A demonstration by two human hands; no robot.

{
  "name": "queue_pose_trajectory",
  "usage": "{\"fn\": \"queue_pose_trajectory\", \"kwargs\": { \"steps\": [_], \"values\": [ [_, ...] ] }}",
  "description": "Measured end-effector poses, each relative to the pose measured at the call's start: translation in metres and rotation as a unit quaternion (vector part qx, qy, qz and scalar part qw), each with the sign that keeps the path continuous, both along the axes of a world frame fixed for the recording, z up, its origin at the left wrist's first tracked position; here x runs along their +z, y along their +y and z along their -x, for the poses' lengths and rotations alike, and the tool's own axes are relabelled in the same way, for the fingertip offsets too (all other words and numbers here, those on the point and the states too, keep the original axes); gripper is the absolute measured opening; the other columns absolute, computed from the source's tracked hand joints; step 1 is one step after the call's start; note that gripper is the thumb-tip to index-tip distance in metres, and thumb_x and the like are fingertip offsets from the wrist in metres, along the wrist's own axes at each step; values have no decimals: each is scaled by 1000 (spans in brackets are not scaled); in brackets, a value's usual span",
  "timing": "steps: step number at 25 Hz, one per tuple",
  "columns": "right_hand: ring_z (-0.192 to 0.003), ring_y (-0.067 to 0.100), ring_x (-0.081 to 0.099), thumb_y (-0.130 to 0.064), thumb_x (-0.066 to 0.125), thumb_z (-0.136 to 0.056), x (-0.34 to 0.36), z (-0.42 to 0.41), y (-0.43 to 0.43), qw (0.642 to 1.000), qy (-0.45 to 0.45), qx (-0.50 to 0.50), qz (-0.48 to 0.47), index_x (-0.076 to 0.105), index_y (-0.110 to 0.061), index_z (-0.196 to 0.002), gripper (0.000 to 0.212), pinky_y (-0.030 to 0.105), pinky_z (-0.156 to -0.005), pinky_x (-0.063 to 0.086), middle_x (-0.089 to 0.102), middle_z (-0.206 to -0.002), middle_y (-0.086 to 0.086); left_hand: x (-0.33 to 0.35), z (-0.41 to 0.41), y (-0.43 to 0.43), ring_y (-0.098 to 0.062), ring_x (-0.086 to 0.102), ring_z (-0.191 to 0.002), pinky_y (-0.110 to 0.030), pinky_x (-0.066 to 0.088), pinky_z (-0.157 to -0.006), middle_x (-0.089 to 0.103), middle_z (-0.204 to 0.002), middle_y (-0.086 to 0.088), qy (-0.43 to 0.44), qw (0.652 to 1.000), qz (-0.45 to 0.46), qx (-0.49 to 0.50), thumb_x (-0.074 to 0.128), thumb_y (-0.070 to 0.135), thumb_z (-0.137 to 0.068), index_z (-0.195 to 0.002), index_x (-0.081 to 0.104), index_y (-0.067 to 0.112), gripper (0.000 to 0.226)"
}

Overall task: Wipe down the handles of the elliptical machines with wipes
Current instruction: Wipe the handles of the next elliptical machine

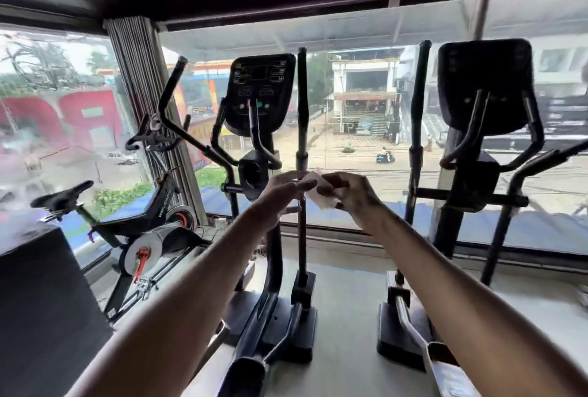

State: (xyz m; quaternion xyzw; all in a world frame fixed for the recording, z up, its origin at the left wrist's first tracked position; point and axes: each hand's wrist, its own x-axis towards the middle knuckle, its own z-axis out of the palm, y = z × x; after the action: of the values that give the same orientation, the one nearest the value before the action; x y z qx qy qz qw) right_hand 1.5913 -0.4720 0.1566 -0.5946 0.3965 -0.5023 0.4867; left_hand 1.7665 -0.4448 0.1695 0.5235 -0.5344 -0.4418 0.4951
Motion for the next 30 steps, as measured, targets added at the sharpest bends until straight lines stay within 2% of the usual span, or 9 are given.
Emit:
{"fn": "queue_pose_trajectory", "kwargs": {
  "steps": [5, 9, 11, 13, 16, 19, 22, 26, 30],
  "values": [
    [-91, 23, 66, -9, 87, -81, 20, 24, -129, 994, 42, -71, 74, 73, -15, -95, 21, 36, -82, 55, 73, -97, 6, 27, 21, -117, -18, 67, -84, -33, 55, -69, 73, -83, -2, -3, 998, 41, 39, 79, 17, -88, -87, 75, 17, 4],
    [-84, 19, 59, -27, 86, -82, 21, 4, -211, 929, 118, -236, 259, 70, -15, -88, 21, 30, -77, 39, 66, -88, 1, 45, 34, -201, -21, 75, -70, -24, 53, -49, 79, -92, -11, -24, 983, 98, 151, 82, 17, -85, -90, 76, 15, 8],
    [-84, 18, 68, -41, 79, -87, 29, -12, -253, 960, 55, -189, 197, 72, -16, -88, 26, 33, -81, 50, 73, -86, -5, 55, 39, -242, -18, 74, -68, -24, 52, -45, 79, -87, -4, -54, 971, 131, 193, 83, 21, -85, -89, 77, 19, 7],
    [-84, 22, 76, -46, 78, -88, 39, -25, -297, 989, -70, -99, 87, 76, -15, -101, 34, 45, -86, 61, 80, -92, 1, 59, 39, -281, -15, 72, -69, -36, 61, -58, 78, -82, 1, -76, 963, 173, 192, 82, 19, -85, -84, 78, 24, 6],
    [-92, 33, 74, -19, 76, -95, 60, -36, -354, 976, -216, -17, 26, 71, 1, -116, 29, 40, -84, 63, 77, -103, 19, 69, 32, -329, -13, 76, -80, -41, 62, -84, 80, -84, 6, -126, 956, 211, 160, 77, 24, -78, -82, 78, 35, 11],
    [-93, 29, 74, -8, 74, -95, 82, -43, -406, 967, -242, -13, 82, 72, 0, -112, 18, 38, -82, 63, 76, -106, 20, 82, 25, -373, -3, 74, -93, -42, 59, -95, 78, -97, 15, -155, 936, 261, 180, 68, 29, -74, -89, 75, 42, 21],
    [-96, 19, 75, -15, 77, -91, 103, -46, -464, 963, -127, -98, 214, 78, -9, -113, 23, 44, -88, 62, 79, -103, 1, 89, 21, -402, -2, 71, -94, -41, 55, -100, 77, -107, 13, -158, 909, 274, 272, 60, 25, -75, -106, 75, 35, 36],
    [-96, 19, 74, -17, 74, -94, 132, -44, -530, 861, 9, -155, 484, 78, -7, -113, 22, 39, -86, 62, 77, -110, 6, 79, 7, -450, -20, 71, -102, -46, 55, -98, 75, -110, 5, -123, 903, 243, 332, 59, 48, -71, -119, 72, 24, 55],
    [-101, 25, 72, -7, 73, -93, 175, -53, -593, 770, 24, -156, 619, 78, -1, -112, 20, 9, -97, 46, 74, -112, 14, 79, 12, -470, -18, 69, -102, -31, 50, -90, 75, -106, 6, -115, 898, 180, 384, 63, 35, -89, -121, 71, 25, 35]
  ]
}}
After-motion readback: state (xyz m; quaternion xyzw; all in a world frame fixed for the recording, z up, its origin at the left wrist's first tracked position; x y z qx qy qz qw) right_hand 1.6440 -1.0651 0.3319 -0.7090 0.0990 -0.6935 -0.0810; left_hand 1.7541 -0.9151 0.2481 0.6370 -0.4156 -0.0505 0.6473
